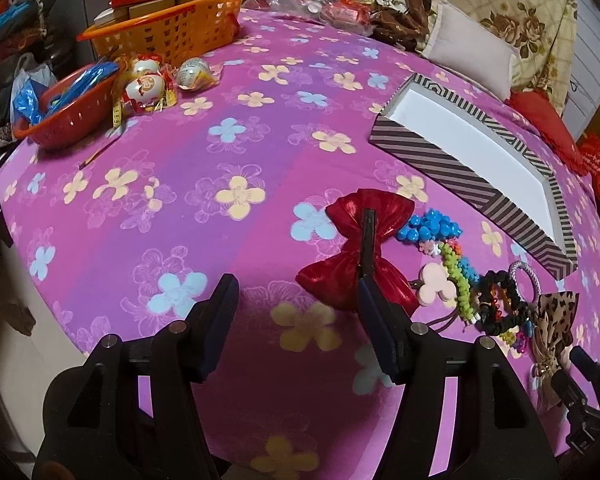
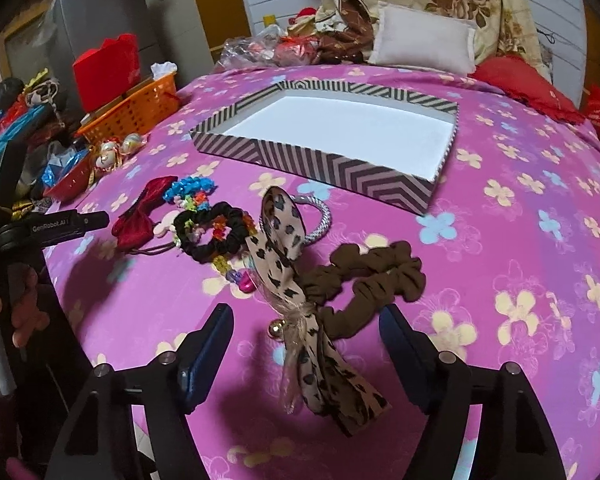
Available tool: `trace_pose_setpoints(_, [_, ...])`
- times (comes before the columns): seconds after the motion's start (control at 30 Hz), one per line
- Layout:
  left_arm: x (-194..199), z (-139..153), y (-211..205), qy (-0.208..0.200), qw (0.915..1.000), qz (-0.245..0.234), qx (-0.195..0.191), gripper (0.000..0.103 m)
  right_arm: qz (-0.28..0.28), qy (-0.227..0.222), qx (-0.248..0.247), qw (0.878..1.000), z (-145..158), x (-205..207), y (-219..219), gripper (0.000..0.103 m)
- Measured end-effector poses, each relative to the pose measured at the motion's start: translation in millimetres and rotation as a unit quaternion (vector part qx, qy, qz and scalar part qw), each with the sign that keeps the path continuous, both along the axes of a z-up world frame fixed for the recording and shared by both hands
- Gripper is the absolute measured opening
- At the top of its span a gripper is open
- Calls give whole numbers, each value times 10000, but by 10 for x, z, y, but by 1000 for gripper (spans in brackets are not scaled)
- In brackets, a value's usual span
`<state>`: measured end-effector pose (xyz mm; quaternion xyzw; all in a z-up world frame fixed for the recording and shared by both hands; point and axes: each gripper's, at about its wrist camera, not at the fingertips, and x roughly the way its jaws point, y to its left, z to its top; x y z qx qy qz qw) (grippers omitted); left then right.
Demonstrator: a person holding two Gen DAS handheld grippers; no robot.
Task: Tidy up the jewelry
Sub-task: 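Grasp the red satin bow with the left gripper while the right grasps the leopard bow and scrunchie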
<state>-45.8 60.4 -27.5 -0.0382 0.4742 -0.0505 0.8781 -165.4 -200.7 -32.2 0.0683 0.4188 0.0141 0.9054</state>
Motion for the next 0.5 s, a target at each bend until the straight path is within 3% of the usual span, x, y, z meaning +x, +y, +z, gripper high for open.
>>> trace_pose_setpoints(0.5, [246,-94,-334,54,9986,-476,226,62,-299,165,-344,9988,-117,216,-47,73])
